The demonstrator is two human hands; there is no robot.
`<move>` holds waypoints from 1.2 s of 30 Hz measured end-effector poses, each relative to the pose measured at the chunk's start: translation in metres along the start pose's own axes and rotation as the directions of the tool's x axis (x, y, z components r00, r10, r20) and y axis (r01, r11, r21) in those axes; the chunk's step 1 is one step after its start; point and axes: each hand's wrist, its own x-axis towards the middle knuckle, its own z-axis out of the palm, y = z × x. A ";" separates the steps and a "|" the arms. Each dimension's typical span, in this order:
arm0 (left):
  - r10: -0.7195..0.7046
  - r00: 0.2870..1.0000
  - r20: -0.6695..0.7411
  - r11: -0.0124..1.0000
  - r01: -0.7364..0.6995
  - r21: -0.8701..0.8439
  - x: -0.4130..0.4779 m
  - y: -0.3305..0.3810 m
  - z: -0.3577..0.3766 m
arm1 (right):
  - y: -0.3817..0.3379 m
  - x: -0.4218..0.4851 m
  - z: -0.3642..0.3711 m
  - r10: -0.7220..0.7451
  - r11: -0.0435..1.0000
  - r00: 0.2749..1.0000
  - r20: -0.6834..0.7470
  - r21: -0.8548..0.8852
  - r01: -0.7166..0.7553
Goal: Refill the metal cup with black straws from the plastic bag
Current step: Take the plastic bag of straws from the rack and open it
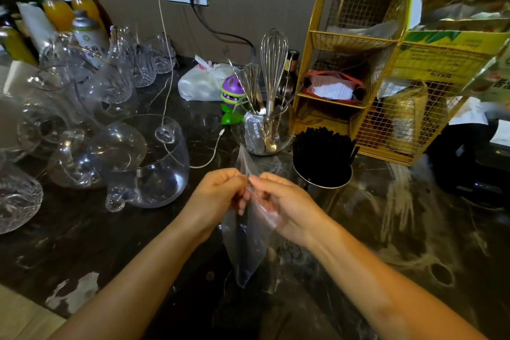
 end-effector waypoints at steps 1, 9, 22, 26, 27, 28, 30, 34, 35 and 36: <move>-0.005 1.000 -0.007 1.000 0.005 -0.012 0.000 0.000 -0.001 | 0.000 0.000 -0.001 0.000 0.999 1.000 -0.021 0.046 0.001; 0.030 0.995 -0.095 0.988 -0.014 0.156 -0.005 0.009 -0.014 | -0.001 -0.003 -0.001 -0.237 0.842 0.942 -0.238 -0.534 0.077; 0.116 0.948 -0.298 0.950 -0.018 0.313 -0.004 0.026 -0.050 | -0.032 -0.018 -0.010 -0.447 0.694 0.846 -0.291 -0.709 0.123; 0.087 0.962 -0.258 0.943 0.004 0.332 -0.004 0.030 -0.054 | -0.033 -0.020 -0.011 -0.422 0.670 0.865 -0.271 -0.736 0.097; 0.092 0.963 -0.254 0.943 -0.003 0.332 -0.004 0.031 -0.053 | -0.033 -0.020 -0.011 -0.402 0.669 0.876 -0.265 -0.739 0.084; 0.102 0.962 -0.254 0.944 -0.013 0.330 -0.003 0.033 -0.053 | -0.033 -0.020 -0.011 -0.378 0.662 0.890 -0.256 -0.746 0.067; 0.139 0.955 -0.260 0.939 -0.044 0.341 -0.001 0.036 -0.049 | -0.034 -0.021 -0.010 -0.309 0.647 0.925 -0.222 -0.762 0.033; 0.258 0.930 -0.262 0.896 -0.129 0.425 0.006 0.046 -0.040 | -0.036 -0.024 -0.002 -0.070 0.831 0.987 -0.146 -0.556 -0.024; 0.289 0.928 -0.234 0.874 -0.155 0.461 0.008 0.051 -0.038 | -0.037 -0.024 -0.002 0.012 0.902 0.993 -0.119 -0.427 -0.062; 0.317 0.928 -0.197 0.844 -0.182 0.504 0.010 0.056 -0.036 | -0.038 -0.022 -0.004 0.094 0.950 0.992 -0.083 -0.292 -0.114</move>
